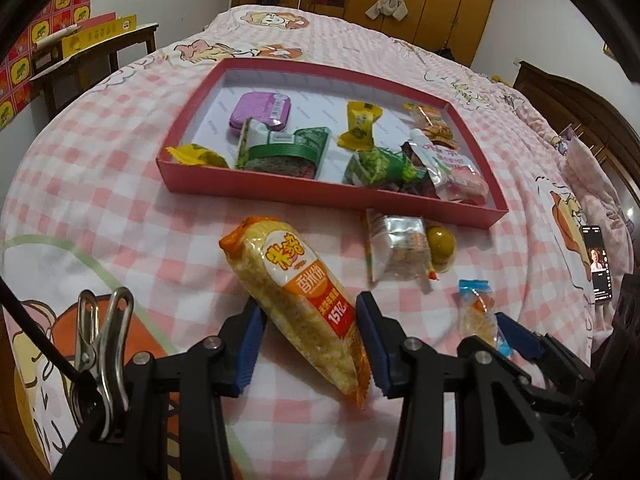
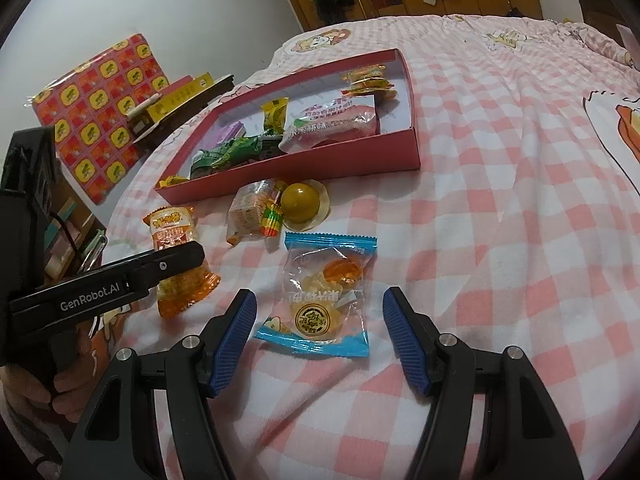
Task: Organize snacks
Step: 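Grasp the orange-yellow rice-cracker packet with the left tool while the right tool grasps the blue-edged candy packet, then carry the rice-cracker packet and blue-edged candy packet into the red box, opening both tools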
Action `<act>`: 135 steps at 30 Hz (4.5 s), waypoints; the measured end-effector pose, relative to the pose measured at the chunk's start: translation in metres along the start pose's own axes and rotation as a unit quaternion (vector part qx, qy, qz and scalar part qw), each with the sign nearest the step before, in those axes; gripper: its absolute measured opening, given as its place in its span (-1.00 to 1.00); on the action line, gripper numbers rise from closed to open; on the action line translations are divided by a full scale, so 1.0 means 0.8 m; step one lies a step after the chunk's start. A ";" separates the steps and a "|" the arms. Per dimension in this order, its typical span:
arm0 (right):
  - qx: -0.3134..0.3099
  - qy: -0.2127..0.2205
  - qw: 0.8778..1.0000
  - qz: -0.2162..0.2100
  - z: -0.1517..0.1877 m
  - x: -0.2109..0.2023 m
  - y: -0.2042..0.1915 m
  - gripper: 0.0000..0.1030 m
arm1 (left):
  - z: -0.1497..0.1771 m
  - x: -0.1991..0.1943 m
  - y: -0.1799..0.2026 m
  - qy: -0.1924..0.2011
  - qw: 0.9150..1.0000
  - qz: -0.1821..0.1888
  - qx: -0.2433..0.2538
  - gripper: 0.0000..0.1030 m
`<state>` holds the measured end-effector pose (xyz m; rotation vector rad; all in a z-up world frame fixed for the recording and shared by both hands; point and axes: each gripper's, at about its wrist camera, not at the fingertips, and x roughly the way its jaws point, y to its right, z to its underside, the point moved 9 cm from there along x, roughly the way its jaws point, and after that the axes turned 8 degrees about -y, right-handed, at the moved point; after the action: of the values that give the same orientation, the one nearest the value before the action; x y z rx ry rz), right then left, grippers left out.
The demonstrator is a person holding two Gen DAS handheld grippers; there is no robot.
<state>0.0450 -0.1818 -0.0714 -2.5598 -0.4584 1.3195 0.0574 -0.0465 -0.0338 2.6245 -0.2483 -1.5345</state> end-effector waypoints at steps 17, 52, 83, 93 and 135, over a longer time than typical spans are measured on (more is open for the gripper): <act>0.008 0.022 1.000 0.020 -0.001 -0.011 0.006 -0.17 | 0.002 -0.006 -0.009 0.008 1.000 0.002 0.014 -0.08; -0.022 0.073 0.997 0.001 -0.041 -0.060 -0.024 -0.39 | -0.025 -0.051 -0.021 0.043 0.999 0.030 0.008 -0.41; -0.048 0.083 0.995 0.001 -0.135 -0.041 -0.034 -0.39 | -0.135 -0.020 0.004 0.047 0.997 0.044 0.052 -0.41; -0.042 0.081 0.996 0.004 -0.169 -0.022 -0.033 -0.39 | -0.169 0.009 0.013 0.042 0.996 0.035 0.064 -0.41; -0.016 0.058 0.997 0.039 -0.196 0.040 -0.002 -0.25 | -0.204 0.047 -0.007 0.041 0.997 -0.013 0.057 0.11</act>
<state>0.1908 -0.1767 -0.0055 -2.6879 -0.3654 1.1892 0.2184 -0.0483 0.0129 2.7808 -0.3069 -1.4587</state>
